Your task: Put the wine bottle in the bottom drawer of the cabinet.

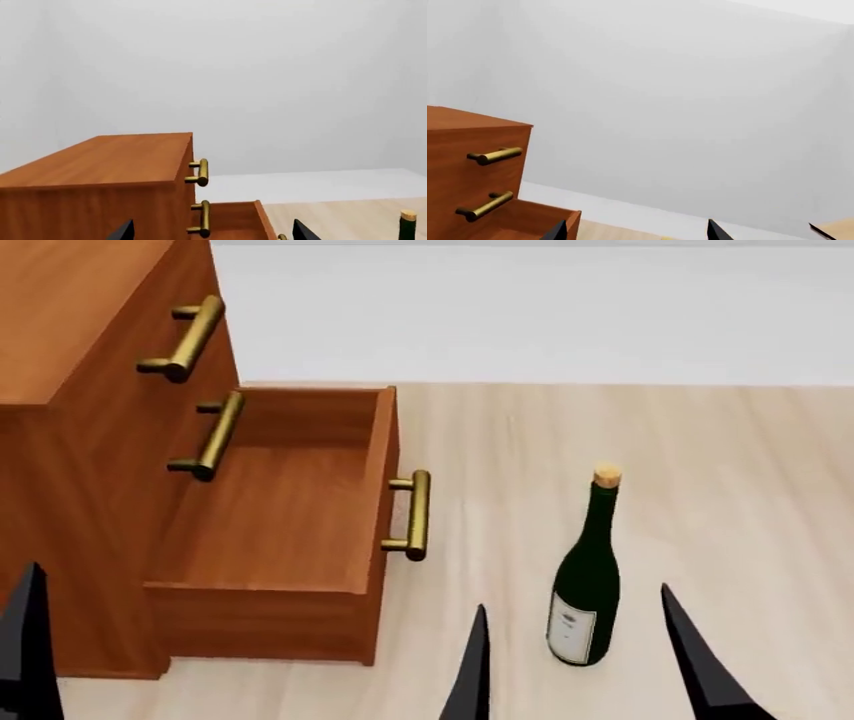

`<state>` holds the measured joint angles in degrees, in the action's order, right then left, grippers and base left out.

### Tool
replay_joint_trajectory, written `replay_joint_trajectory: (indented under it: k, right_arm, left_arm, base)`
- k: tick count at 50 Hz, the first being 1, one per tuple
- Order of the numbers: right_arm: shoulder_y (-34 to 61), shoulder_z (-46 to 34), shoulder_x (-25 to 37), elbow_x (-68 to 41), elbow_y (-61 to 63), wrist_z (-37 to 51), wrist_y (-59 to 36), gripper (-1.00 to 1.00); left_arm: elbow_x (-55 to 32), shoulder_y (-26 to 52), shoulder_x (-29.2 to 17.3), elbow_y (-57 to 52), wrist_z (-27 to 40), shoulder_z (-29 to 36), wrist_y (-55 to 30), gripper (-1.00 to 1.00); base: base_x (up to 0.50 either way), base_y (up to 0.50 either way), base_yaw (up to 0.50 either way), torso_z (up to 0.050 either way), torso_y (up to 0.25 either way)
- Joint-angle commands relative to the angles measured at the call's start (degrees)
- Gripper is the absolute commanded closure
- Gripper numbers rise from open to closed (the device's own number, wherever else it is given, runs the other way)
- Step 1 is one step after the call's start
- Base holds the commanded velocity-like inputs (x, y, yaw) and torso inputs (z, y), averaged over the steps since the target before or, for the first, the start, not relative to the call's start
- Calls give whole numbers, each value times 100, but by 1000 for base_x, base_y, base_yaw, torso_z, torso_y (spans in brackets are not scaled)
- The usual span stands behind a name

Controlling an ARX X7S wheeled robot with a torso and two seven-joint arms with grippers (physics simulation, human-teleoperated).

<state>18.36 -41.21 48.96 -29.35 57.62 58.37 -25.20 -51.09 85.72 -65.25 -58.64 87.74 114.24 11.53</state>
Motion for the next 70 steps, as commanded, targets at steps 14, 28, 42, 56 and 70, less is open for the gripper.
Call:
replay_joint_trajectory:
  k: [14,28,42,56,70]
  right_arm:
    - [19,-93,17,18,-47,-9,109,-100]
    - [60,-111,34,0,-16,-5,141,-100]
    - [74,-142,49,5,-47,3,185,-100]
    - [48,-181,68,48,-82,40,235,-100]
    - [45,-74,179,-114,-25,122,308,-100]
  left_arm:
    - [-15,-131,0,2,-2,-148,-101,-100]
    - [-28,-176,14,-21,-2,-223,-156,-100]
    - [-31,-208,14,-38,5,-275,-184,-100]
    - [-20,-272,-8,-23,-11,-313,-181,-100]
    - [-10,-296,-44,-36,-26,-339,-173,-100]
  base:
    - [154,252,0,0,1]
    - [156,48,0,0,0]
    - [198,0,0,0,1]
    - [209,0,0,0,0]
    - [110,0,0,0,0]
